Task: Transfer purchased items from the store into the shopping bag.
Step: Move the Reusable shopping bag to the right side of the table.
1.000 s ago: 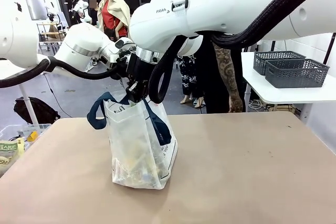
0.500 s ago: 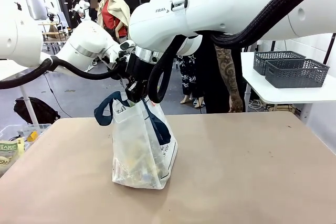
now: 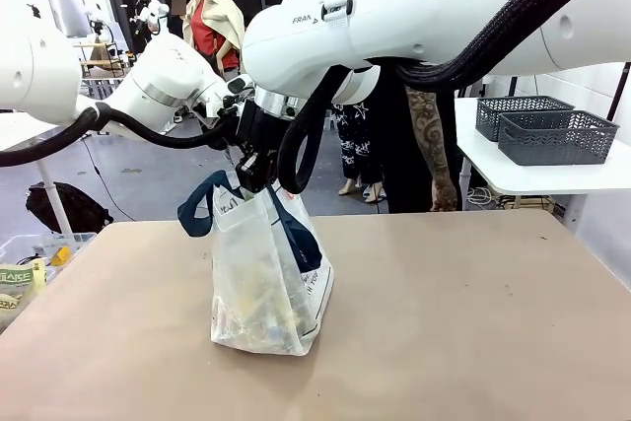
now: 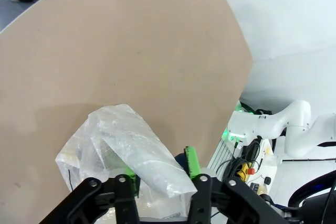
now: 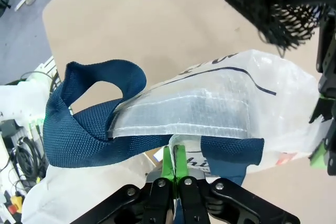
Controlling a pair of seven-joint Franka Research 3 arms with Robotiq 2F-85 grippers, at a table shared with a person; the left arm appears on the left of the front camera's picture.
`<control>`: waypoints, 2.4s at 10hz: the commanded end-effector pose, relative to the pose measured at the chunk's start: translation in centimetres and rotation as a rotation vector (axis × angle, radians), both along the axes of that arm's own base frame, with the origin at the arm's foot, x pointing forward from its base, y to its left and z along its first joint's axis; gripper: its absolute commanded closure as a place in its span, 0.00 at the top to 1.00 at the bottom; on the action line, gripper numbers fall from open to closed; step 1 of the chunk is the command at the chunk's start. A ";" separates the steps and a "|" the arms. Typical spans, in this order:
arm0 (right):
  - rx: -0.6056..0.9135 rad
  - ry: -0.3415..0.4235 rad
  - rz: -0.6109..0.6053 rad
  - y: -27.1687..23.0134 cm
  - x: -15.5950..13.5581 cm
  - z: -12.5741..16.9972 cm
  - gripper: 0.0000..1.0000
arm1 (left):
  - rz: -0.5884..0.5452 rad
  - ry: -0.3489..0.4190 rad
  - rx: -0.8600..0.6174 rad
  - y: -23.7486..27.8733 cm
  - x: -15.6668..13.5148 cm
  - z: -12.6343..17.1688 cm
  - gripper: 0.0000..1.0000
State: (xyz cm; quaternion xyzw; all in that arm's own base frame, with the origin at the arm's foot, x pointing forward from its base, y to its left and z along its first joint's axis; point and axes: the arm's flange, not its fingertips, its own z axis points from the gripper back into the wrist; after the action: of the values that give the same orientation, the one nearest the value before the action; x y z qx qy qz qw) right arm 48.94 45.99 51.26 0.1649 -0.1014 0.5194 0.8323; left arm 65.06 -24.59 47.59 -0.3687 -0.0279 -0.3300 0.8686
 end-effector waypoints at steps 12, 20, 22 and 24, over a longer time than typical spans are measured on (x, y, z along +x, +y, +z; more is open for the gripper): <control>0.029 -0.155 -0.232 -7.0 -8.1 4.4 1.00 | 0.040 -0.015 0.056 -0.1 -0.4 0.1 0.00; 0.314 0.070 -1.209 -44.1 -13.3 7.0 1.00 | 0.061 -0.018 0.177 -1.0 -1.3 0.2 0.00; 0.382 0.154 -1.386 -49.6 -14.1 4.0 1.00 | 0.073 -0.033 0.206 -0.9 -1.0 0.7 0.00; 0.312 0.121 -1.296 -50.3 -14.3 4.9 1.00 | 0.164 -0.078 0.379 -0.7 -1.4 1.4 0.00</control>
State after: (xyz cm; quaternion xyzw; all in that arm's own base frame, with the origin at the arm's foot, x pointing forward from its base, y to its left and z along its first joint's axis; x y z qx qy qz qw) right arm 34.53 -6.14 54.51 0.2374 -0.2038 -0.1535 0.9373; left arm 64.47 -25.49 48.92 -0.2397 -0.0274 -0.2957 0.9243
